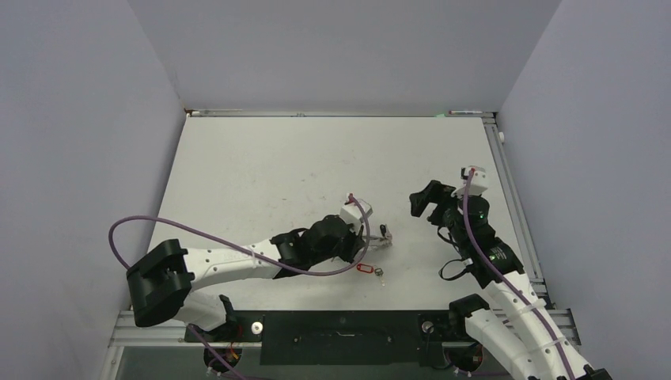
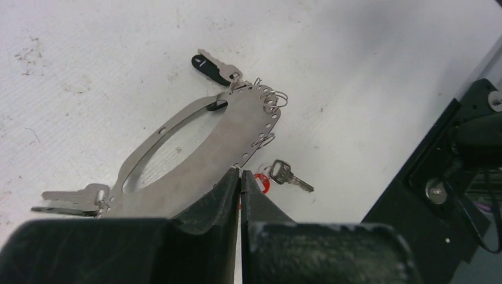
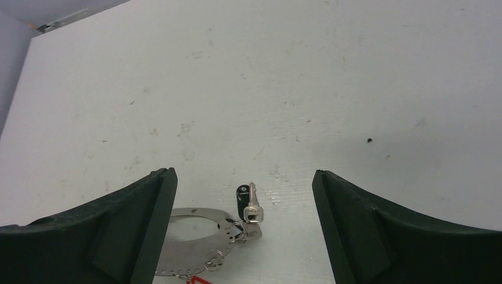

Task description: Put the keys on the keyring

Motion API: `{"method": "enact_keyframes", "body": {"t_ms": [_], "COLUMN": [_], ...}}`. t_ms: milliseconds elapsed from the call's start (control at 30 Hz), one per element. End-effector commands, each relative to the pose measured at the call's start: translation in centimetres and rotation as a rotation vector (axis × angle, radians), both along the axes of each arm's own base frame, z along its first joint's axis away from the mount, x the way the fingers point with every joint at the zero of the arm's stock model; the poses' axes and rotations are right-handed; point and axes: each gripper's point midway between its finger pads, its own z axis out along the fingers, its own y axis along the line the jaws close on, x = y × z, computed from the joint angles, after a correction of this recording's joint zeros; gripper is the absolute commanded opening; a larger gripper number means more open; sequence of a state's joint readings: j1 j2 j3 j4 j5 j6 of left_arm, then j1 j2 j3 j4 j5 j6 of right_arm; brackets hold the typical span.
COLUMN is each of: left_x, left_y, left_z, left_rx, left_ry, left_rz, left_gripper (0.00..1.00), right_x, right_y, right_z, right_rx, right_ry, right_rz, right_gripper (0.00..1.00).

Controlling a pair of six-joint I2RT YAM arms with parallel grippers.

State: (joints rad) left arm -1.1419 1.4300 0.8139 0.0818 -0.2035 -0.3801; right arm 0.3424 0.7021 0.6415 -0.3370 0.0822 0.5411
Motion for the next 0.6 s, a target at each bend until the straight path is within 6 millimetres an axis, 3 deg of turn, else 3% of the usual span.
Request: {"method": "enact_keyframes", "body": {"t_ms": [0,367,567], "left_x": [-0.6,-1.4,-2.2], "left_y": [-1.2,0.3,1.6], "left_z": [5.4,11.0,14.0], "left_rx": [-0.206,-0.371,-0.458], "left_ry": [-0.044,-0.087,-0.114], "left_rz": [-0.085,-0.160,-0.187], "left_gripper": [0.00,0.00,0.00], "right_x": [-0.6,-4.0,-6.1], "right_y": [3.8,7.6,9.5], "right_z": [3.9,10.0,12.2], "right_rx": [0.099,0.213,0.233], "right_ry": [-0.187,-0.499,-0.598], "right_rz": [0.217,0.501,0.663], "right_gripper": [0.88,0.86,0.82]}}
